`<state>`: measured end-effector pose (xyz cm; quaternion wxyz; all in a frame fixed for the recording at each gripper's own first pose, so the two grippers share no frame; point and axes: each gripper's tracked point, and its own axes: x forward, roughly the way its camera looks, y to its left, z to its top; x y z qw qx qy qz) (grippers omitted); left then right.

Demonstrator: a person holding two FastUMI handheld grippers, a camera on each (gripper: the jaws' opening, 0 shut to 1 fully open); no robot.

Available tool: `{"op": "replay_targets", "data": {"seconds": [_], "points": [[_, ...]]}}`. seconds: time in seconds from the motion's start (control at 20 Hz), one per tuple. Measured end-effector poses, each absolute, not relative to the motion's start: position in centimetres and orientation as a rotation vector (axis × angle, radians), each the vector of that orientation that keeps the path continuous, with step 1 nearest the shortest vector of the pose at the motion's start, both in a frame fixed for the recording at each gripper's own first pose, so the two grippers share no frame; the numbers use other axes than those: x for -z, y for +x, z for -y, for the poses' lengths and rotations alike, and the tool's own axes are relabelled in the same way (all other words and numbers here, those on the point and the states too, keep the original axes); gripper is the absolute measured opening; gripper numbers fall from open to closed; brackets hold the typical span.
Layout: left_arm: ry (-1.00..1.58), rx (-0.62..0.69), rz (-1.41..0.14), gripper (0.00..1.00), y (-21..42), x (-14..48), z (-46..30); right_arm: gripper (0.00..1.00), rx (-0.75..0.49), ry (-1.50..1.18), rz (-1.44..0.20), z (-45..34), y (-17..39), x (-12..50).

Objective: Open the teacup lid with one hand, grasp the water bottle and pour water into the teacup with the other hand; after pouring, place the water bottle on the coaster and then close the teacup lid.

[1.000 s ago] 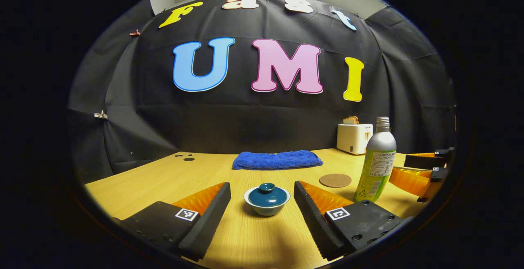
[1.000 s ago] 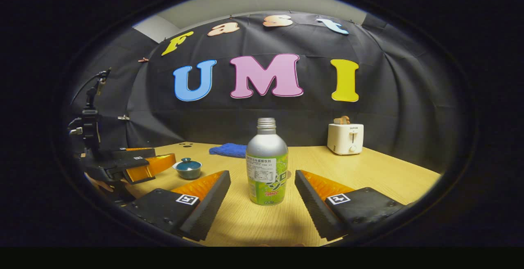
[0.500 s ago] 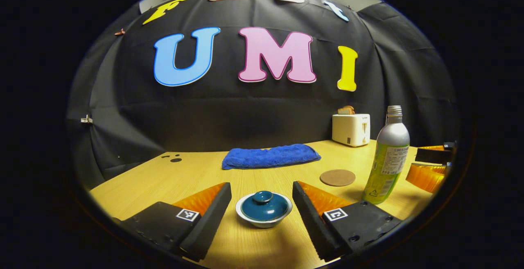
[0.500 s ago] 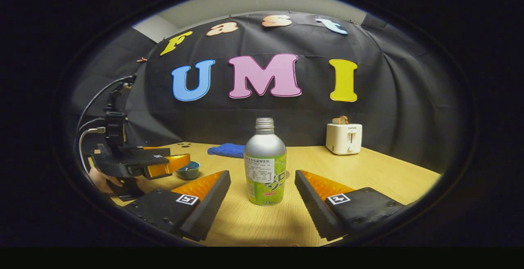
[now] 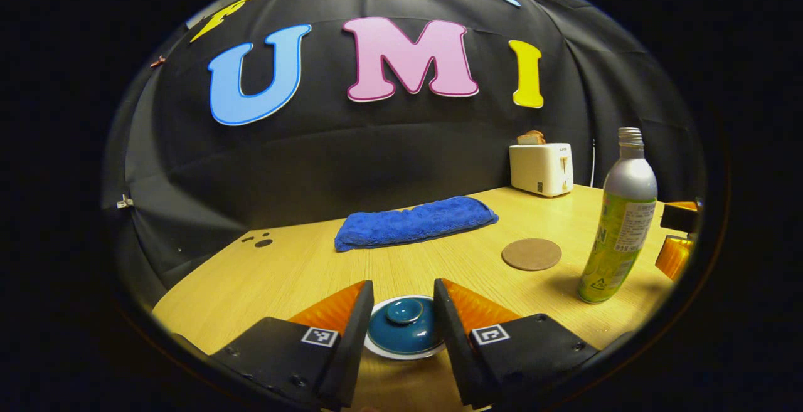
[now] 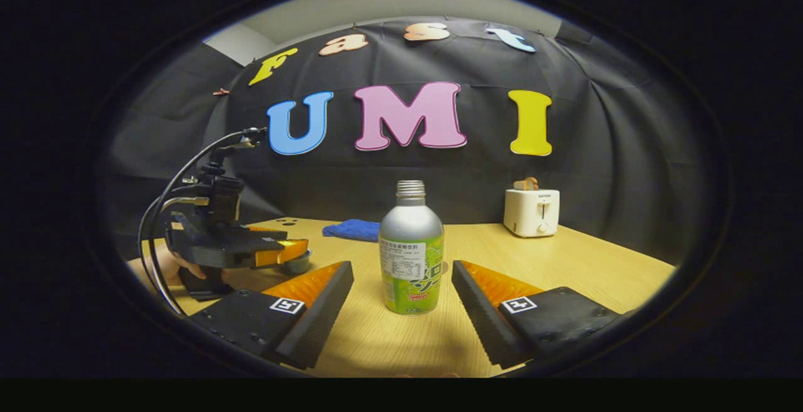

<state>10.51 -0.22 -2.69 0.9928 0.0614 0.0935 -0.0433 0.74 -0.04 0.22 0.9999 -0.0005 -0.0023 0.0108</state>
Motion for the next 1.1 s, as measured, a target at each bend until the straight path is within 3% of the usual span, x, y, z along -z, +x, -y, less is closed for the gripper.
{"op": "replay_targets", "data": {"seconds": [0.1, 0.35, 0.45, 1.1], "points": [[0.107, 0.094, -0.191, 0.54, 10.5, 2.7, 0.5, 0.98, -0.022, -0.002, 0.004, 0.1, 0.7, -0.2], [0.117, 0.109, -0.204, 0.46, 10.5, 3.1, 0.9, 0.98, -0.023, -0.002, 0.005, 0.2, 0.7, -0.2], [0.124, 0.115, -0.210, 0.37, 10.6, 3.2, 1.1, 0.98, -0.024, -0.002, 0.004, 0.2, 0.7, -0.2], [0.036, 0.068, -0.079, 0.32, 9.3, 1.2, -0.3, 0.98, -0.028, -0.002, 0.005, 0.3, 0.7, -0.2]]}}
